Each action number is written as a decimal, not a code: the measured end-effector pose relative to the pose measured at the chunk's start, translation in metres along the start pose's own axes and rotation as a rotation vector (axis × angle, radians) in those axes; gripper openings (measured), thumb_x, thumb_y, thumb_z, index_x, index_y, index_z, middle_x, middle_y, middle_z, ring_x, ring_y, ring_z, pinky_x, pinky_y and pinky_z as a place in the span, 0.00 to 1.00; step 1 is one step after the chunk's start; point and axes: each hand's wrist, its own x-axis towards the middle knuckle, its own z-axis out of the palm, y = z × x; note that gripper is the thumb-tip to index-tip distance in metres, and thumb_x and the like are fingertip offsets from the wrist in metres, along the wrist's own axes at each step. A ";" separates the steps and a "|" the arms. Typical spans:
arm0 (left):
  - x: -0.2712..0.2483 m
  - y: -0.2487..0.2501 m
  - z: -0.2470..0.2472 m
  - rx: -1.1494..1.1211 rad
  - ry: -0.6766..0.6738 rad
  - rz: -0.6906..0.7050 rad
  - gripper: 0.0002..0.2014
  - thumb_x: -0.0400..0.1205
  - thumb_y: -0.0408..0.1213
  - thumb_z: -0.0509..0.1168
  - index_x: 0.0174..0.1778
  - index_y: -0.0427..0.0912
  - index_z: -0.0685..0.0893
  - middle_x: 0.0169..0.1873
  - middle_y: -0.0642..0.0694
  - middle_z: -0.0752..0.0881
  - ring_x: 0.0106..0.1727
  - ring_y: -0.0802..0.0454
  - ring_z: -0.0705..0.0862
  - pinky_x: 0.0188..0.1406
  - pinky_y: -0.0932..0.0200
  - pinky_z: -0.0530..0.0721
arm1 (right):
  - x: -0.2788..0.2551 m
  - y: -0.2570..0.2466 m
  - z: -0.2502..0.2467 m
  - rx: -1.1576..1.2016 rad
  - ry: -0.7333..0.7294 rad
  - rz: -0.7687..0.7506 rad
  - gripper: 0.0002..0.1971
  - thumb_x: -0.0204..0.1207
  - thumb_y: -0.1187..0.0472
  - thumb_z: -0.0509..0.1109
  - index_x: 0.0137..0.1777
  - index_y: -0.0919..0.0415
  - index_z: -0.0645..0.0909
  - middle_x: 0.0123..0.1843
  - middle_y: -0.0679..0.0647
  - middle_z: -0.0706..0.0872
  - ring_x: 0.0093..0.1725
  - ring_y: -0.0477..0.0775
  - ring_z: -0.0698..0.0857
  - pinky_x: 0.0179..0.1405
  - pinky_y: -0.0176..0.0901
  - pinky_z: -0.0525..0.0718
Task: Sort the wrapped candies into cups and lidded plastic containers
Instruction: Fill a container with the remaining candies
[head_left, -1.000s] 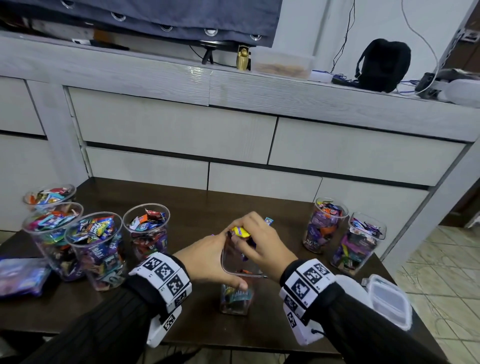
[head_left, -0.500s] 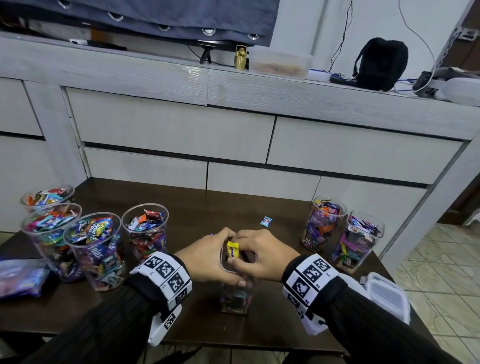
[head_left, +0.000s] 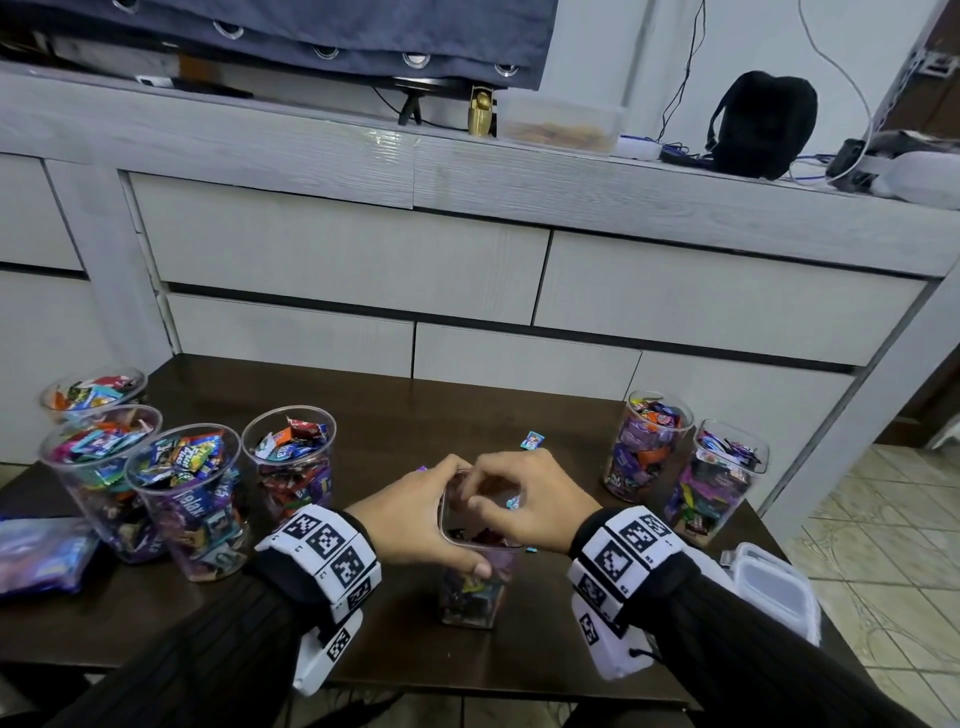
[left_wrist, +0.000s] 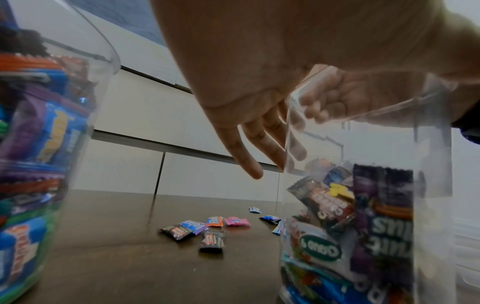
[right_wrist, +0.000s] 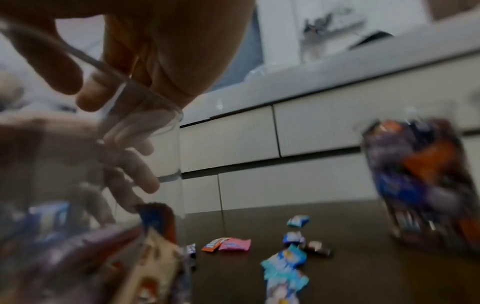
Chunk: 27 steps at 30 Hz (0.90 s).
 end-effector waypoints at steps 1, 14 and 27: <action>0.000 -0.002 0.000 -0.023 -0.002 0.006 0.40 0.62 0.53 0.84 0.66 0.53 0.71 0.61 0.55 0.82 0.63 0.61 0.81 0.67 0.48 0.80 | 0.000 0.003 0.000 0.085 0.093 0.044 0.03 0.71 0.68 0.72 0.42 0.62 0.86 0.40 0.53 0.89 0.41 0.48 0.87 0.46 0.44 0.85; 0.030 -0.064 0.010 -0.033 0.343 -0.273 0.31 0.84 0.60 0.56 0.80 0.48 0.66 0.77 0.49 0.71 0.78 0.51 0.70 0.76 0.53 0.69 | -0.025 0.119 0.013 -0.379 -0.218 0.802 0.58 0.66 0.34 0.73 0.84 0.61 0.43 0.86 0.57 0.43 0.85 0.57 0.46 0.82 0.55 0.54; 0.080 -0.106 0.045 0.652 -0.027 -0.656 0.54 0.76 0.76 0.51 0.85 0.43 0.34 0.84 0.40 0.32 0.85 0.42 0.32 0.82 0.34 0.37 | 0.013 0.189 0.045 -0.564 -0.348 0.912 0.58 0.66 0.20 0.53 0.82 0.55 0.30 0.84 0.50 0.30 0.84 0.54 0.35 0.81 0.64 0.42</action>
